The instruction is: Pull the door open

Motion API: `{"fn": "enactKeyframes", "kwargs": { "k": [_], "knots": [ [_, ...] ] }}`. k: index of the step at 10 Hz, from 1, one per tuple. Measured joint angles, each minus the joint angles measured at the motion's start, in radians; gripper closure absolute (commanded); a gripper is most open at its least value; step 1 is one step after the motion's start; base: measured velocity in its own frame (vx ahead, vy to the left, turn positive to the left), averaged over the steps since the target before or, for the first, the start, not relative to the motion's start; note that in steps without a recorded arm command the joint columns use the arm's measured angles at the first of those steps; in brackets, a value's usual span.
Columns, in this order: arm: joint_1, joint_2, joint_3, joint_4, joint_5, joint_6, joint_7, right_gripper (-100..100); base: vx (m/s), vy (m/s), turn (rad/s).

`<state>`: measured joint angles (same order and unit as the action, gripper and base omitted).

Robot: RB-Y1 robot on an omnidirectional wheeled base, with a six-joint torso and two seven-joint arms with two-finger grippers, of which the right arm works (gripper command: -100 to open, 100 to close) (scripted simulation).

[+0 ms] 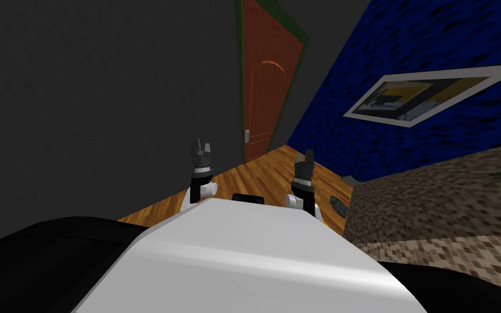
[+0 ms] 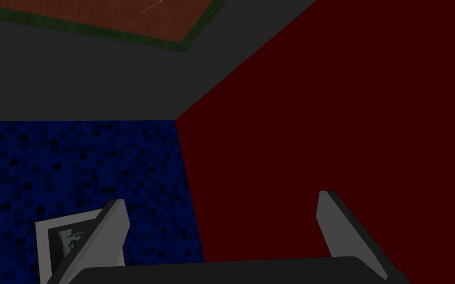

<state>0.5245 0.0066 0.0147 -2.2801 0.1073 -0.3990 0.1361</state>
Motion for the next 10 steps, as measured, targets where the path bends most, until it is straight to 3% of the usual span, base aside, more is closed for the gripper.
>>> {"fn": "enactKeyframes", "kwargs": {
  "k": [5, 7, 10],
  "knots": [
    [-0.06, -0.041, 0.0, 0.105, 0.028, -0.004, 0.061, -100, 0.134, 0.016, 0.075],
    [-0.07, -0.058, 0.008, 0.15, 0.045, -0.014, 0.097, -100, 0.136, 0.018, 0.101],
    [-0.117, -0.08, 0.01, 0.229, 0.066, -0.018, 0.146, -100, 0.101, 0.001, 0.074]
  ]
}}
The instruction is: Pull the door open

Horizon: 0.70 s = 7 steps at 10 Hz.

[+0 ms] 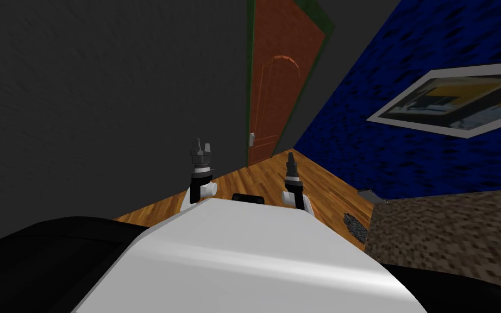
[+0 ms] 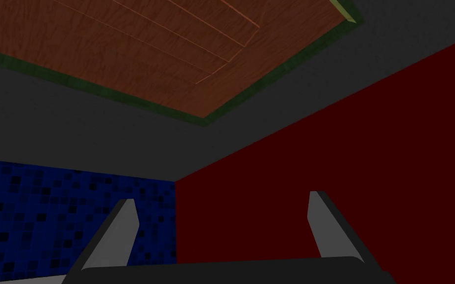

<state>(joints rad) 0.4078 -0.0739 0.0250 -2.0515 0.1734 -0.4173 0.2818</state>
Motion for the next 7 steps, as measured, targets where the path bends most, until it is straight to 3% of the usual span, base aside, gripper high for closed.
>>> {"fn": "enactKeyframes", "kwargs": {
  "k": [7],
  "knots": [
    [-0.077, -0.048, 0.015, 0.155, 0.053, -0.006, 0.112, -100, 0.099, 0.009, 0.087]
  ]
}}
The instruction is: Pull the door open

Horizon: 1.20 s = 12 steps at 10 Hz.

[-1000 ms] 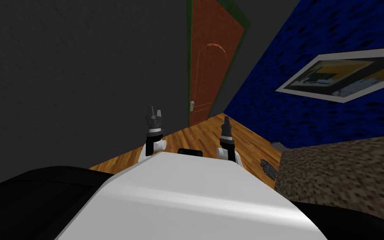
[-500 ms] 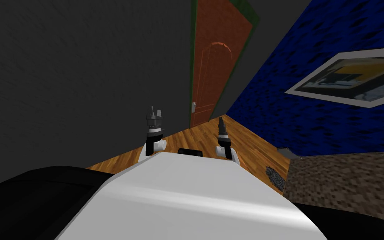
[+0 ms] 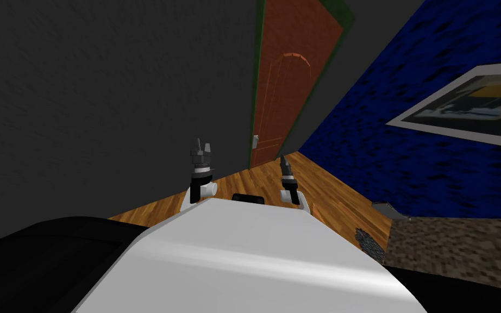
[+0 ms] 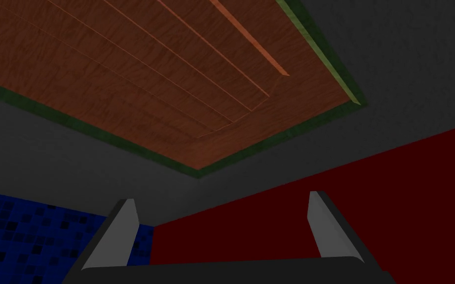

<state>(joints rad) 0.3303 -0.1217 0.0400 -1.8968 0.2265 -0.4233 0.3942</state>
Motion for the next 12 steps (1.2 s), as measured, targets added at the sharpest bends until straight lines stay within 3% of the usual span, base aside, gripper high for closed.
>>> {"fn": "enactKeyframes", "kwargs": {
  "k": [7, 12],
  "knots": [
    [-0.101, -0.057, 0.007, 0.188, 0.053, -0.011, 0.118, -100, 0.102, -0.002, 0.092],
    [-0.15, -0.087, 0.017, 0.293, 0.09, -0.018, 0.199, -100, 0.083, 0.001, 0.071]
  ]
}}
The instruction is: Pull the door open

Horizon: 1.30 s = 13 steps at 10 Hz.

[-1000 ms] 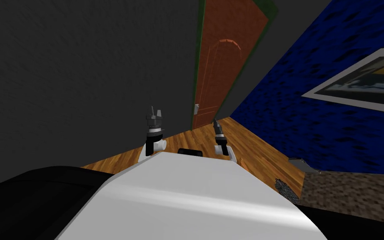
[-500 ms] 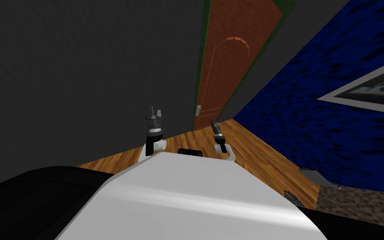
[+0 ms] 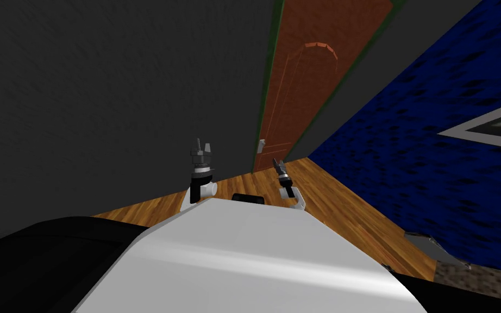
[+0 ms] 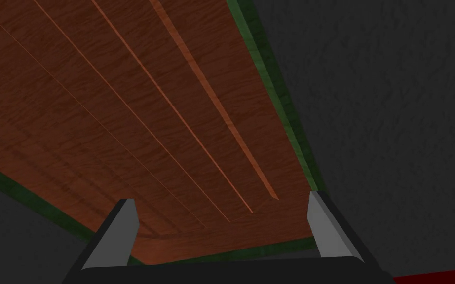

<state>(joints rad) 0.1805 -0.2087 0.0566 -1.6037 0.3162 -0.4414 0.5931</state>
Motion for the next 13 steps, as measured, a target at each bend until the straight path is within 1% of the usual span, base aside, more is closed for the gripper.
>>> {"fn": "enactKeyframes", "kwargs": {
  "k": [2, 4, 5, 7, 8, 9, 10, 12, 13],
  "knots": [
    [-0.022, -0.012, 0.002, 0.039, 0.012, 0.0, 0.024, -100, 0.087, -0.006, 0.085],
    [-0.053, -0.025, 0.004, 0.095, 0.026, -0.005, 0.056, -100, 0.1, -0.011, 0.083],
    [-0.063, -0.03, 0.005, 0.118, 0.034, -0.007, 0.073, -100, 0.096, -0.027, 0.095],
    [-0.082, -0.048, 0.008, 0.155, 0.046, -0.008, 0.1, -100, 0.098, -0.008, 0.068],
    [-0.102, -0.053, 0.008, 0.189, 0.053, -0.012, 0.115, -100, 0.11, -0.007, 0.082],
    [-0.11, -0.06, 0.009, 0.21, 0.058, -0.016, 0.129, -100, 0.135, -0.018, 0.11],
    [-0.122, -0.063, 0.012, 0.236, 0.069, -0.016, 0.151, -100, 0.141, -0.028, 0.086],
    [-0.146, -0.077, 0.015, 0.28, 0.083, -0.017, 0.181, -100, 0.117, -0.032, 0.082],
    [-0.161, -0.083, 0.015, 0.31, 0.09, -0.021, 0.198, -100, 0.131, -0.042, 0.087]
  ]
}}
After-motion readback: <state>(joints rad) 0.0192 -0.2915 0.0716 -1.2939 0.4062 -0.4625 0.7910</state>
